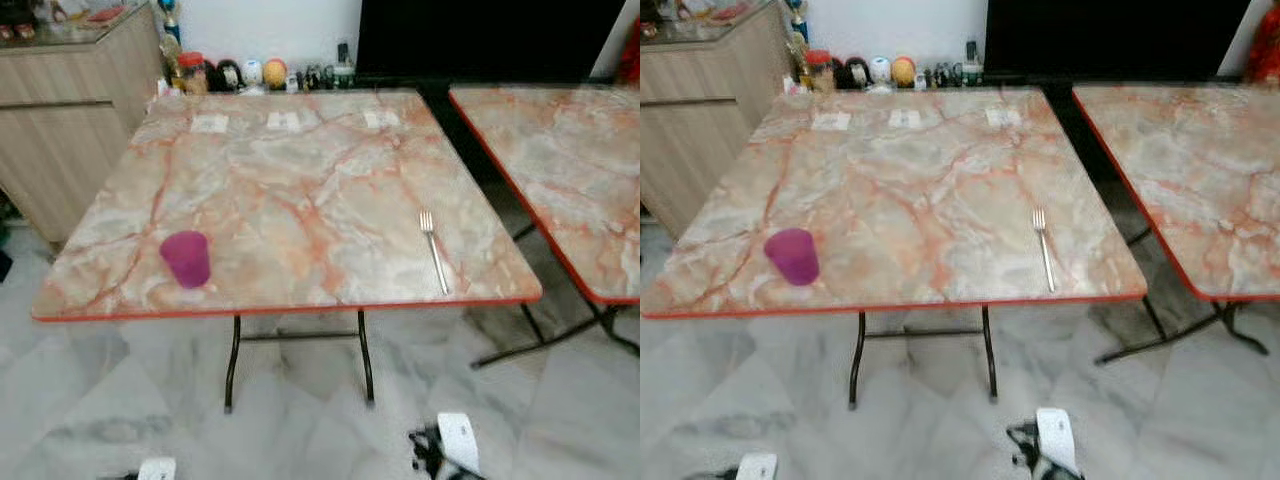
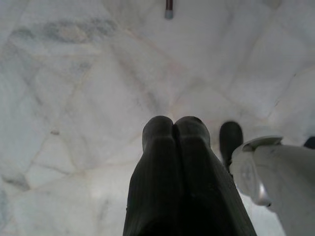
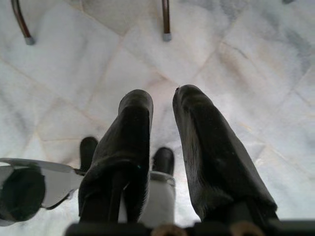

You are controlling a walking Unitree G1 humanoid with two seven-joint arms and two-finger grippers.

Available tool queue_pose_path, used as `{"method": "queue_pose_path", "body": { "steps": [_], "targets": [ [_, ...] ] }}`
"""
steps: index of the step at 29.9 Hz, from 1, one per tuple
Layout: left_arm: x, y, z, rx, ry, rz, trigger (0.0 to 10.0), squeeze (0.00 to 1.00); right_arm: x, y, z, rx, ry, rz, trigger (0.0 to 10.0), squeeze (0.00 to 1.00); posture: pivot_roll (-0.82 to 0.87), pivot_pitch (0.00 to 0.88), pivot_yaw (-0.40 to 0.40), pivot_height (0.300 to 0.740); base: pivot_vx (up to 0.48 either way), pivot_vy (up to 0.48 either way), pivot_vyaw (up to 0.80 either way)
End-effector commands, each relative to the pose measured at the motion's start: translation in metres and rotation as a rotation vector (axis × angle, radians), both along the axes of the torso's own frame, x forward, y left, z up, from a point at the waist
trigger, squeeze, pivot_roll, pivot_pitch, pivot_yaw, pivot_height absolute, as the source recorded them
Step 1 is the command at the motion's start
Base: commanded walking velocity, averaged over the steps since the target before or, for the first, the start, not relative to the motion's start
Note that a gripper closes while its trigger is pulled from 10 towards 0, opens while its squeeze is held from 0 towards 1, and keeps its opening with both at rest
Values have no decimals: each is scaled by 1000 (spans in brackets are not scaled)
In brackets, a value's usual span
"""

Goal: Setting the table

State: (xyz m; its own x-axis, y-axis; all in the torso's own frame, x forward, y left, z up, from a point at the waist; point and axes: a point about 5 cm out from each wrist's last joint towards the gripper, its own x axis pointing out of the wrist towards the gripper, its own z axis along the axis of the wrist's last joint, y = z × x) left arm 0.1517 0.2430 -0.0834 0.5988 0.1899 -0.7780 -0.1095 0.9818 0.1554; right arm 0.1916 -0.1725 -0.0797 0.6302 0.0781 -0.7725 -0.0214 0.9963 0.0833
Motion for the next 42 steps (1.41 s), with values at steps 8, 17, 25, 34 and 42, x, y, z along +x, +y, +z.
{"method": "queue_pose_path", "body": {
  "steps": [8,17,25,34,42],
  "targets": [
    [0,0,1,4,-15,9,10000,0,30,-15,21,-57,-182,-148,10000,0,0,0,-10,740,0,0,0],
    [3,-2,2,1,-41,10,10000,0,58,-30,65,-110,-568,-293,10000,0,-9,0,-28,740,0,0,0],
    [9,-5,5,3,-73,3,10000,0,74,-25,106,-125,-811,-209,10000,0,-30,0,-21,740,0,0,0],
    [11,-5,6,12,-88,-2,10000,0,99,-4,146,-79,-956,-147,10000,0,-20,0,-21,740,116,0,0],
    [12,-4,7,17,-90,-8,10000,0,106,-1,152,-39,-958,-166,10000,1000,-17,0,-15,740,312,0,0]
  ]
}}
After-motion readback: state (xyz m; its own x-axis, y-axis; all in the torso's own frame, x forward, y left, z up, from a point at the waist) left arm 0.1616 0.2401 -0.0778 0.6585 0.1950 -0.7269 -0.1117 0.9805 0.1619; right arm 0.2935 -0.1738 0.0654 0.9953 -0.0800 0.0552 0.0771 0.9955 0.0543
